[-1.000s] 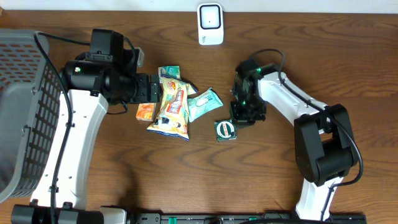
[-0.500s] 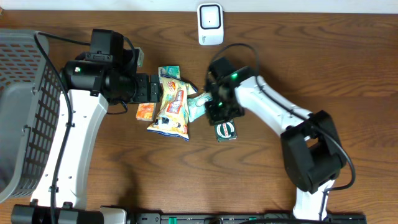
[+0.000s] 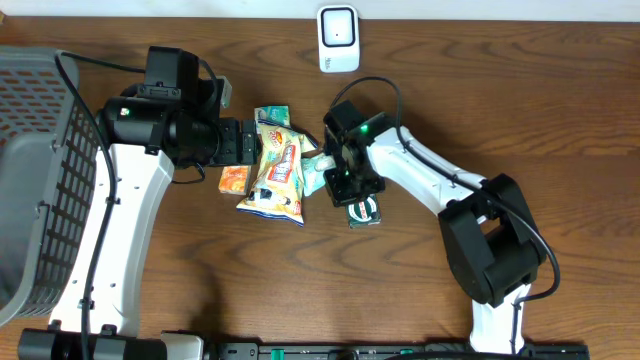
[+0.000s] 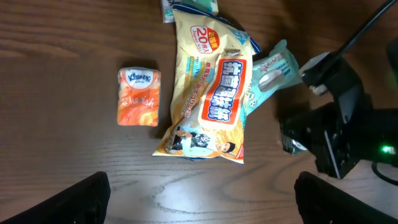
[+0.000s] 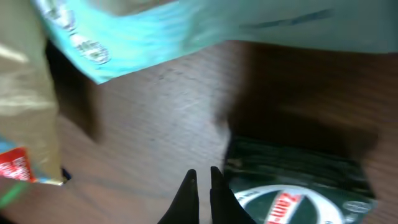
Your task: Scan the item barcode
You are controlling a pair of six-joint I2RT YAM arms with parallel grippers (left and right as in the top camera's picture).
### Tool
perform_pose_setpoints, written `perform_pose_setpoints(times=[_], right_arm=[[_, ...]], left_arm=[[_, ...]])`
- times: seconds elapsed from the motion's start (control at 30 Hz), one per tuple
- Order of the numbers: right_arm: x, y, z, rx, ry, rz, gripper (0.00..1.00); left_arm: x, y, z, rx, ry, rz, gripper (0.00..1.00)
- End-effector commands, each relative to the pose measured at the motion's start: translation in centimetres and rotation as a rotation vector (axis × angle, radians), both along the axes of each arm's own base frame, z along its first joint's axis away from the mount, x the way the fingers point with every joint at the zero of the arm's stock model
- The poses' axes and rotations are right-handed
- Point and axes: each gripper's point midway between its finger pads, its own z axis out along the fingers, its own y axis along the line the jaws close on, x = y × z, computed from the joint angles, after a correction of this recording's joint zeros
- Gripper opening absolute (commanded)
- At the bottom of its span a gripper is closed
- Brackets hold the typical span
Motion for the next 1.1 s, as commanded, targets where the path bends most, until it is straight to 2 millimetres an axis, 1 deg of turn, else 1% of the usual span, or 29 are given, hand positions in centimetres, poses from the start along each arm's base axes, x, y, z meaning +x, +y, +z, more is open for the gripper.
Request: perform_pose_setpoints(times=[0.0, 0.1, 0.2, 0.3, 0.37, 0.53, 0.57, 0.63, 0.73, 0.83, 0.87, 0.9, 0.93, 0.97, 1.03, 1.07], right_arm=[[1.1, -1.8, -0.5, -0.069, -0.022, -0.053, 0.04], [1.6, -3.5, -0.6, -0.135, -0.035, -0.087, 0.04], [1.9, -4.6, -0.6, -0.152, -0.027, -0.113, 0.04], [1.9, -6.1, -0.6, -0.175, 0.000, -0.159, 0.04], [1.7, -7.2, -0.6, -0.200, 0.023, -0.178, 0.04], [1.1, -8.9, -0.5, -0.245, 0.060, -0.199, 0.06], [0.8, -9.5, -0.5, -0.258, 0.078, -0.207, 0.06], [0.6, -10.1, -0.4, -0.266, 0.095, -0.203, 0.06], [-0.1, -11.6, -0.2, -0.283, 0.141, -0.193, 0.08], [-0.6, -12.6, 0.0, -0.288, 0.170, -0.170, 0.08], [-0.5, -12.6, 0.1, -0.280, 0.171, -0.161, 0.10], [-0.4, -12.3, 0.3, -0.246, 0.170, -0.143, 0.15], [-0.4, -12.1, 0.4, -0.231, 0.171, -0.134, 0.16], [-0.1, -11.1, 1.1, -0.167, 0.157, -0.095, 0.19], [0.4, -10.1, 2.2, -0.126, 0.119, -0.064, 0.25], [0.7, -9.6, 2.8, -0.116, 0.094, -0.048, 0.31]], left_arm=[[-0.1, 0.0, -0.4, -0.001, 0.010, -0.014, 0.94], [-0.1, 0.0, -0.4, -0.001, 0.010, -0.014, 0.94], [-0.1, 0.0, -0.4, -0.001, 0.010, -0.014, 0.94], [-0.1, 0.0, -0.4, -0.001, 0.010, -0.014, 0.94], [-0.1, 0.0, -0.4, -0.001, 0.010, -0.014, 0.94], [-0.1, 0.0, -0.4, -0.001, 0.010, -0.014, 0.94], [-0.1, 0.0, -0.4, -0.001, 0.010, -0.014, 0.94], [-0.1, 0.0, -0.4, -0.001, 0.010, -0.014, 0.94], [-0.1, 0.0, -0.4, -0.001, 0.010, -0.014, 0.94], [-0.1, 0.0, -0.4, -0.001, 0.010, -0.014, 0.94], [-0.1, 0.0, -0.4, -0.001, 0.010, -0.014, 0.94], [-0.1, 0.0, -0.4, -0.001, 0.010, -0.014, 0.94], [-0.1, 0.0, -0.4, -0.001, 0.010, -0.014, 0.94], [-0.1, 0.0, -0.4, -0.001, 0.010, -0.014, 0.94], [-0.1, 0.0, -0.4, -0.001, 0.010, -0.014, 0.94], [-0.1, 0.0, -0.4, -0.001, 0.010, -0.014, 0.94]])
